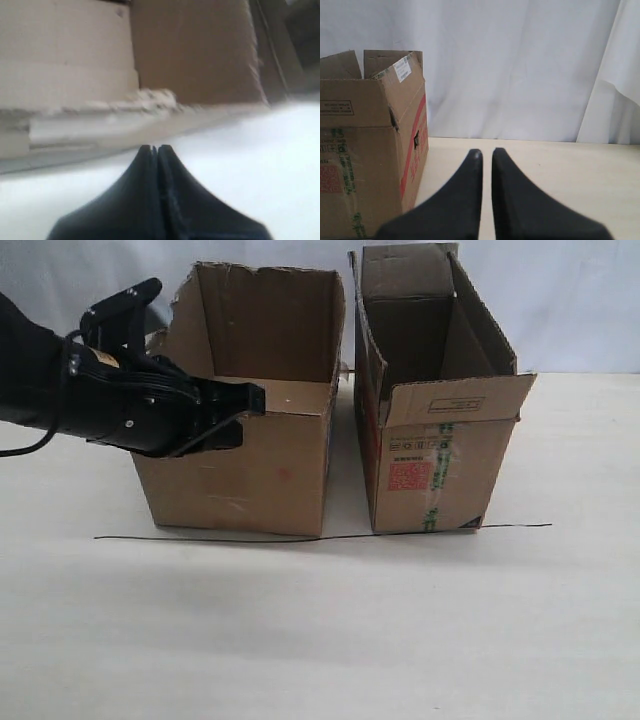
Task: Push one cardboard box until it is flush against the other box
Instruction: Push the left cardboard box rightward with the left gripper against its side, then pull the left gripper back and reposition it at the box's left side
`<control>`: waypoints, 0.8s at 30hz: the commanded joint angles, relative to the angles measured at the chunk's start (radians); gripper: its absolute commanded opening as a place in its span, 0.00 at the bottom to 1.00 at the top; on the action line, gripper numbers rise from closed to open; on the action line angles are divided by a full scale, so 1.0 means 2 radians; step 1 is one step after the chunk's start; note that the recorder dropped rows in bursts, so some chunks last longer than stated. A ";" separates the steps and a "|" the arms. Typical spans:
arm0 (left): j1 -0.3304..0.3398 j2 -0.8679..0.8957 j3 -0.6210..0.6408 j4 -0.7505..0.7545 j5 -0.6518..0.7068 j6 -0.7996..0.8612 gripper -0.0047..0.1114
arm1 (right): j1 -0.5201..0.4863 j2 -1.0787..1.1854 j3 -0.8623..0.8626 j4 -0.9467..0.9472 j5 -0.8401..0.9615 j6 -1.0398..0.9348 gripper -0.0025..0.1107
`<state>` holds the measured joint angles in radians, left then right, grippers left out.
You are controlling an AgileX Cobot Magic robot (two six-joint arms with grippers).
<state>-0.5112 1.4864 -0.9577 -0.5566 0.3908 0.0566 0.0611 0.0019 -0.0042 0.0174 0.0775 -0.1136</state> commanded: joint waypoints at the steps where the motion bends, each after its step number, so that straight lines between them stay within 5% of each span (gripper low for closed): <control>1: -0.001 -0.084 -0.012 0.016 0.071 0.061 0.04 | 0.000 -0.001 0.002 0.002 0.000 0.000 0.07; 4: 0.001 -0.156 -0.012 0.113 0.073 0.059 0.04 | 0.000 -0.001 0.002 0.002 0.000 0.000 0.07; 6: 0.018 -0.221 -0.011 0.276 0.094 0.053 0.04 | 0.000 -0.001 0.002 0.002 0.000 0.000 0.07; 8: 0.039 -0.245 -0.002 0.367 0.104 -0.043 0.04 | 0.000 -0.001 0.002 0.002 0.000 0.000 0.07; 11: 0.117 -0.229 0.012 0.494 0.090 -0.178 0.04 | 0.000 -0.001 0.002 0.002 0.000 0.000 0.07; 13: 0.173 -0.197 0.012 0.446 0.056 -0.162 0.04 | 0.000 -0.001 0.002 0.002 0.000 0.000 0.07; 14: 0.224 -0.159 0.012 0.350 0.025 -0.114 0.04 | 0.000 -0.001 0.002 0.002 0.000 0.000 0.07; 18: 0.297 -0.036 -0.024 0.120 0.052 0.080 0.04 | 0.000 -0.001 0.002 0.002 0.000 0.000 0.07; 20: 0.323 0.041 -0.064 0.000 0.106 0.172 0.04 | 0.000 -0.001 0.002 0.002 0.000 0.000 0.07; 24: 0.326 0.112 -0.106 -0.113 0.155 0.254 0.04 | 0.000 -0.001 0.002 0.002 0.000 0.000 0.07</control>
<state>0.1372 1.6496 -1.1242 -0.6408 0.6523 0.4571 0.0611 0.0019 -0.0042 0.0174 0.0775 -0.1136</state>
